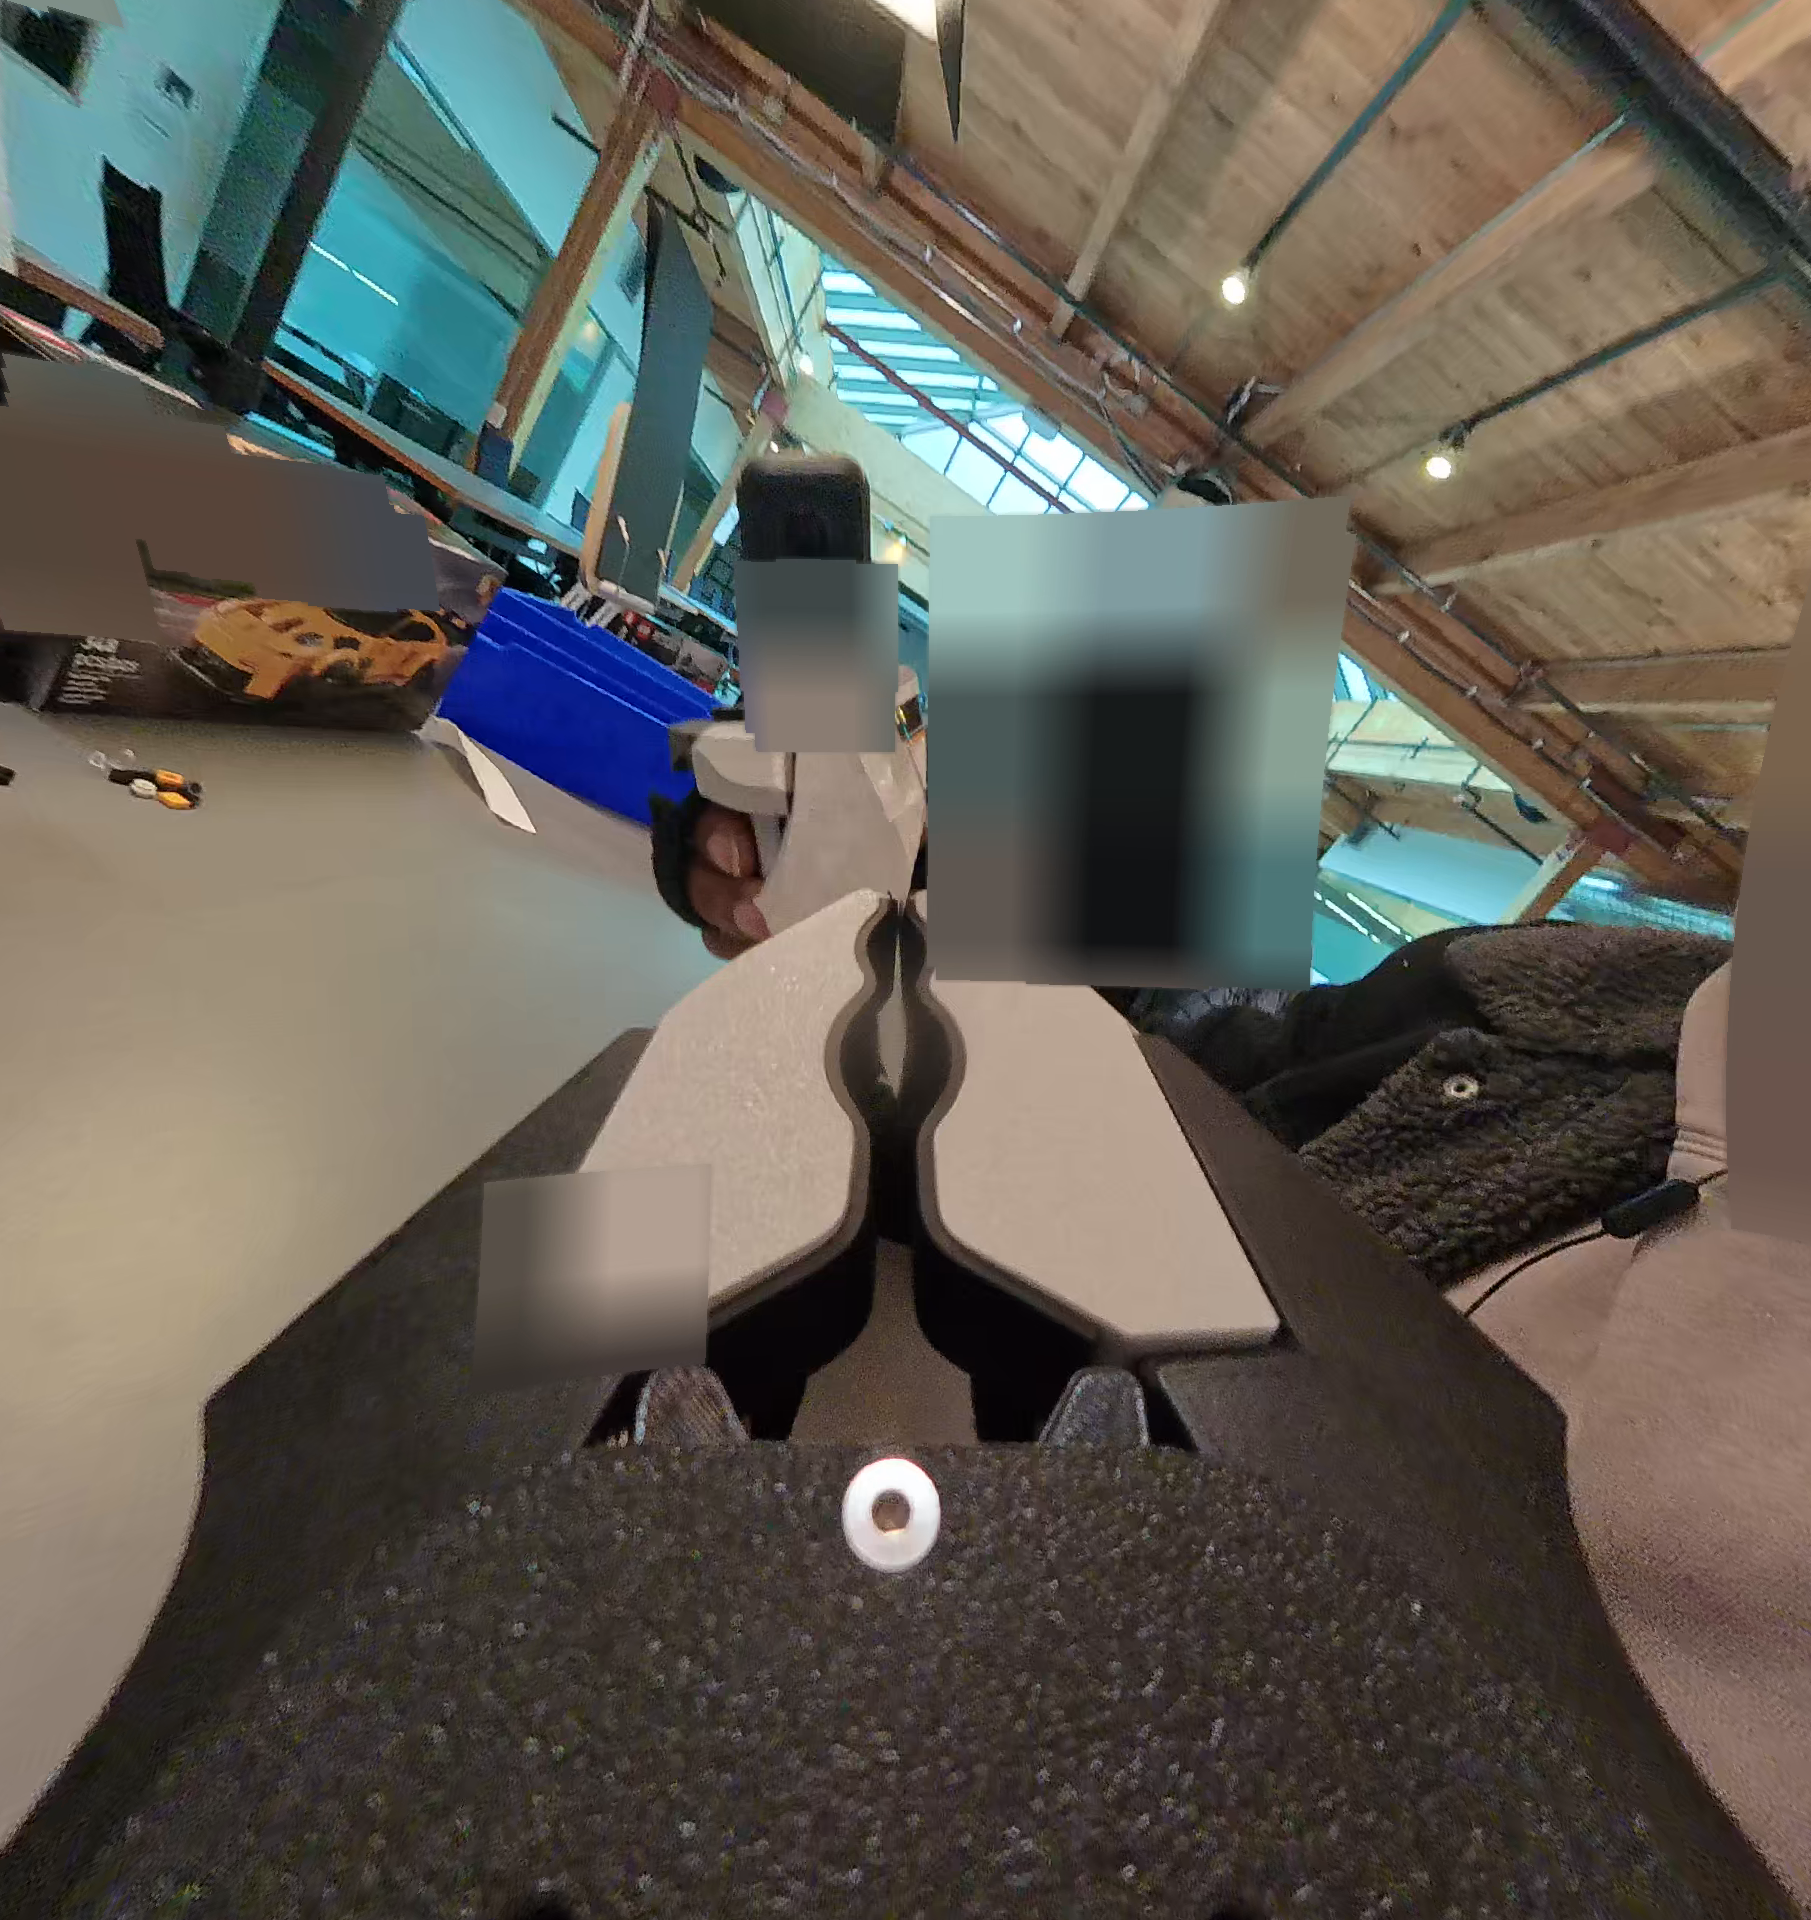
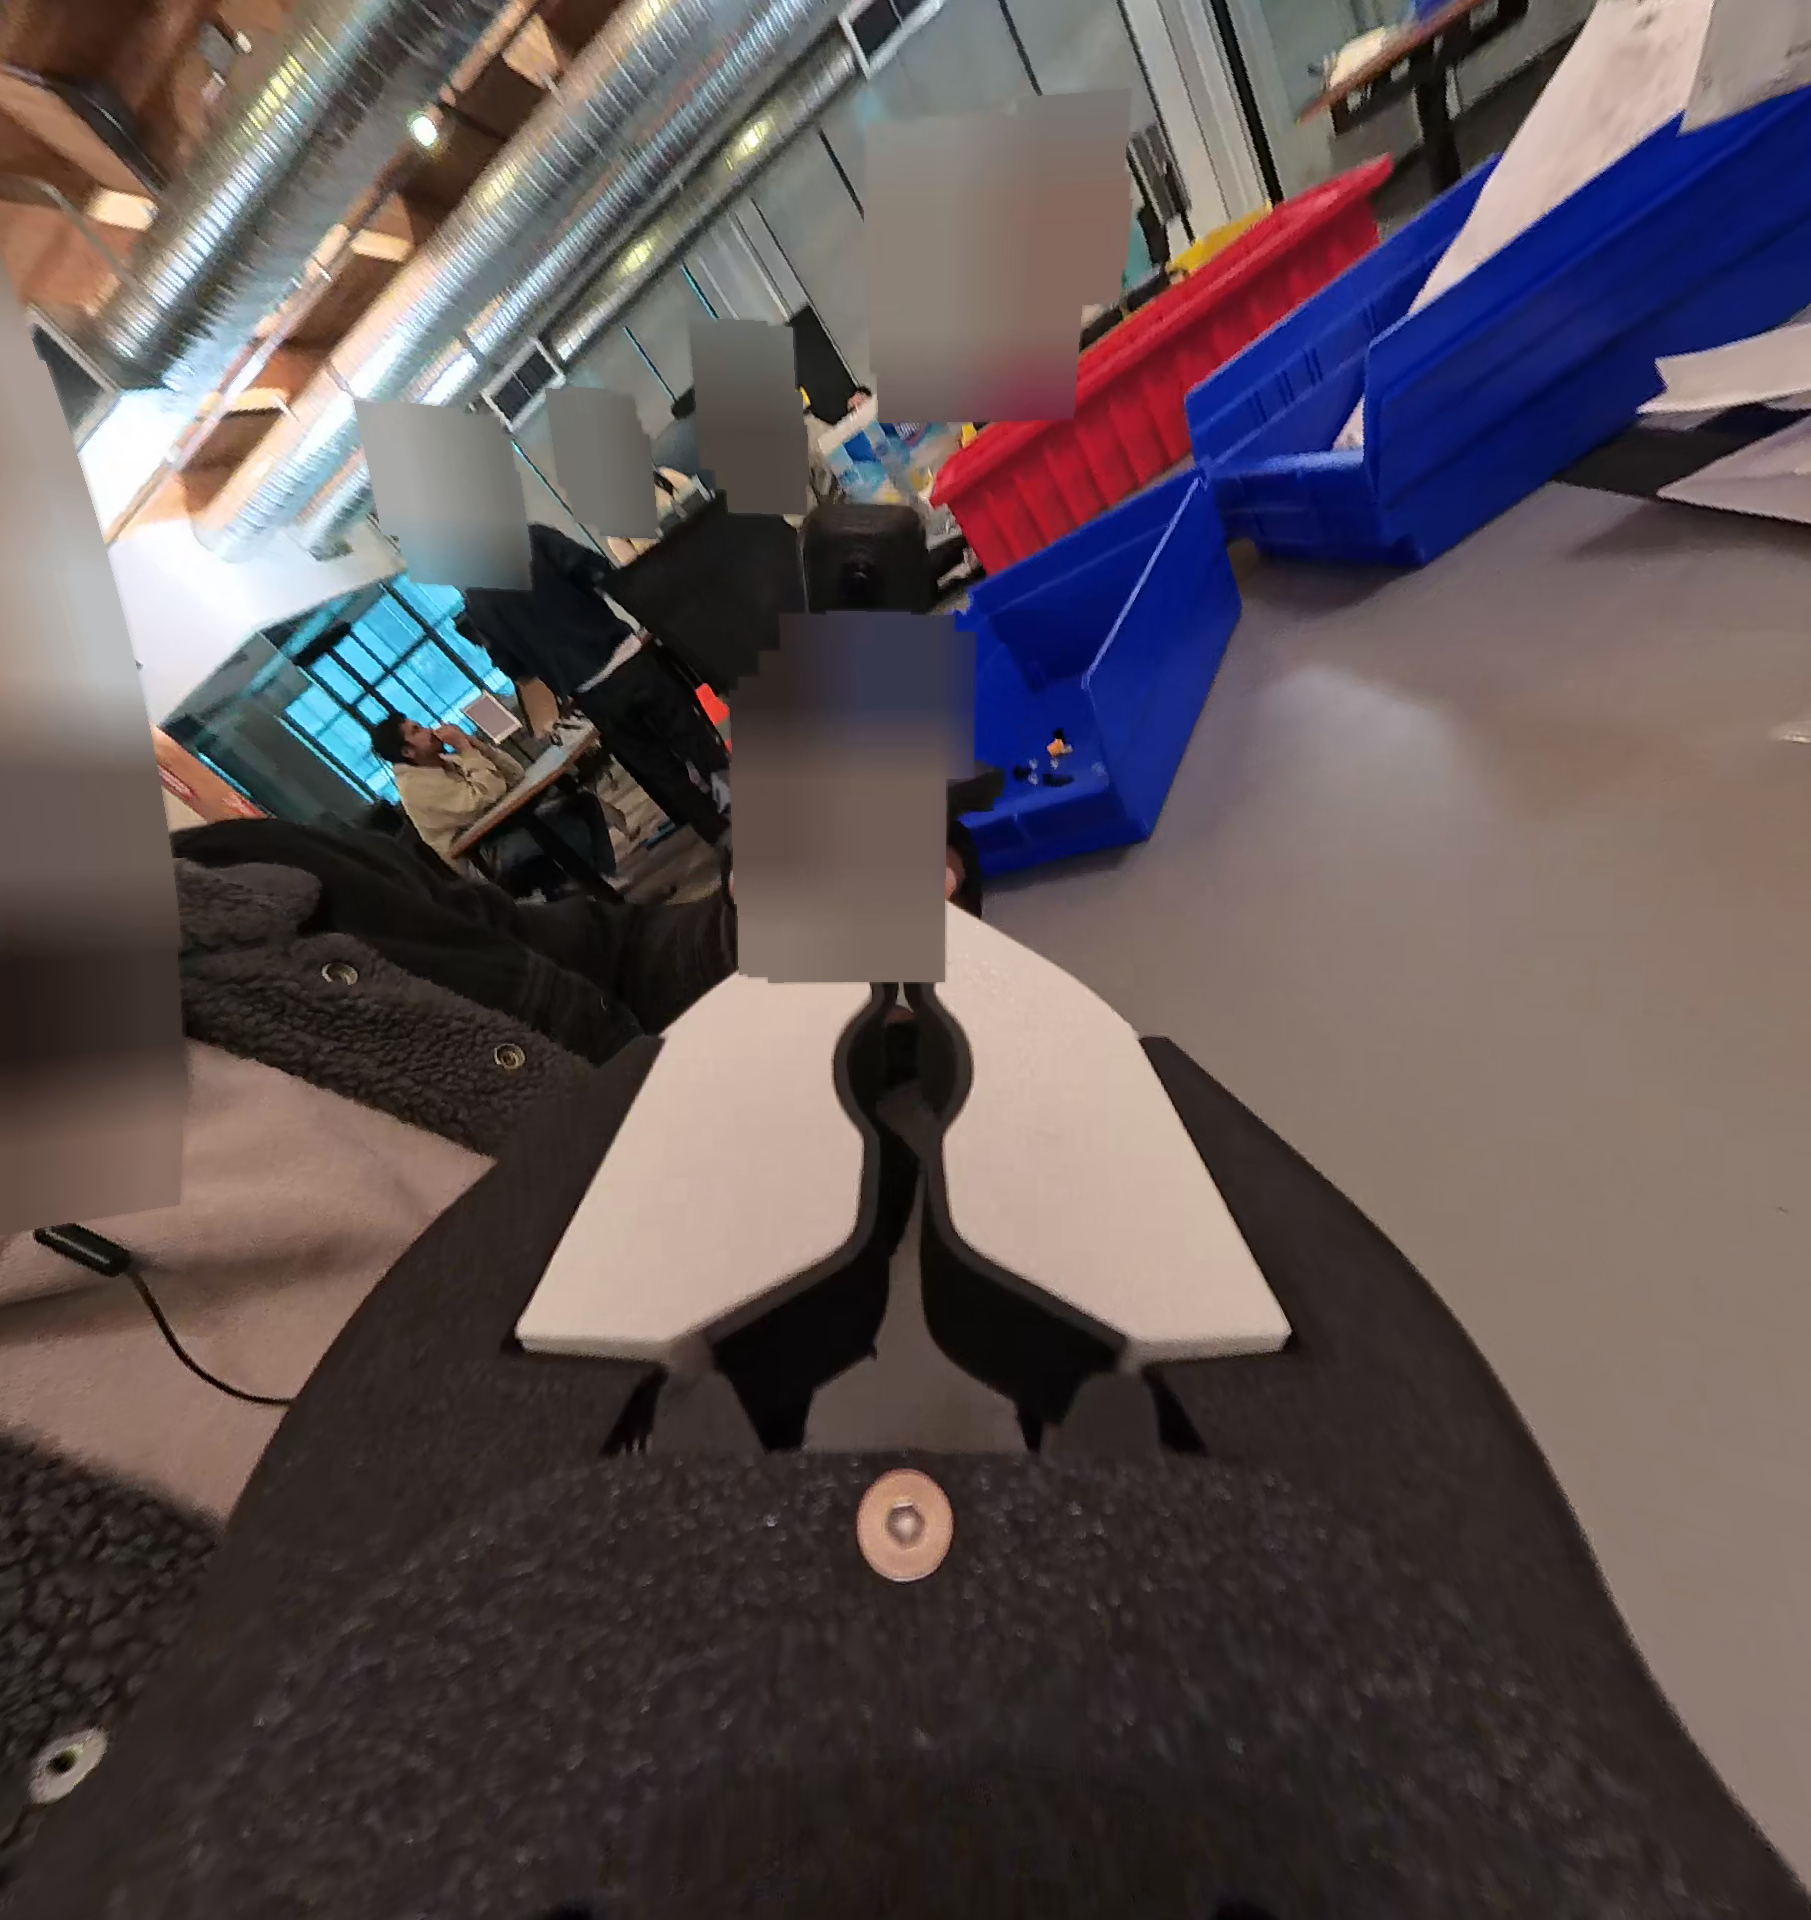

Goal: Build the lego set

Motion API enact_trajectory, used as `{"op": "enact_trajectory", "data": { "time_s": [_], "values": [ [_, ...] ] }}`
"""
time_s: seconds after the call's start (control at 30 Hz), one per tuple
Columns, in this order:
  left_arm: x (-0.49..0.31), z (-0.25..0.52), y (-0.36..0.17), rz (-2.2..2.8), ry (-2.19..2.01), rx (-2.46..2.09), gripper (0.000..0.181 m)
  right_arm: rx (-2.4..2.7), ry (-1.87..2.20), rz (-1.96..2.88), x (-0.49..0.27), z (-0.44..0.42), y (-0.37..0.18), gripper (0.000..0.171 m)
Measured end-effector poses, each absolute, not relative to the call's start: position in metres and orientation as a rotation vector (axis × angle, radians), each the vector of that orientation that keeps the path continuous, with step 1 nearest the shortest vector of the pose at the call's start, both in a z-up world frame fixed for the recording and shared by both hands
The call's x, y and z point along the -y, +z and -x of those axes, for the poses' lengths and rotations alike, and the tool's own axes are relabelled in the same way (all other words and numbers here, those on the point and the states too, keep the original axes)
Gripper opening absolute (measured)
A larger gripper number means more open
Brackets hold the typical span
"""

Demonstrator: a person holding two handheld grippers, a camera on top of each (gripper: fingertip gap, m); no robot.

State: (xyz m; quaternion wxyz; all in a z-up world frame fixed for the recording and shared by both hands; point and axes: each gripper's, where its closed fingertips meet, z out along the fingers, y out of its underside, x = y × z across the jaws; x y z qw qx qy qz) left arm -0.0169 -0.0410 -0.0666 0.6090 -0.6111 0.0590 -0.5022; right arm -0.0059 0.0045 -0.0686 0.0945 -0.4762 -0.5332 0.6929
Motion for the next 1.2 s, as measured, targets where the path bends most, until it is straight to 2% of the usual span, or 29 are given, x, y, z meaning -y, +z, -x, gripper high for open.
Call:
{"op": "enact_trajectory", "data": {
  "time_s": [0.43, 1.1, 1.2],
  "values": [
    [0.043, 0.009, -0.071, 1.452, -1.205, -0.153, 0.001, 1.83, 1.79, 1.645, -0.01, 0.002, -0.069, 0.0],
    [0.059, -0.01, -0.073, 1.52, -1.183, -0.38, 0.01, 2.145, 1.517, 1.77, 0.01, -0.022, -0.075, 0.0],
    [0.058, -0.01, -0.079, 1.572, -1.191, -0.376, 0.007, 2.177, 1.494, 1.772, 0.014, -0.024, -0.076, 0.0]
  ]
}}
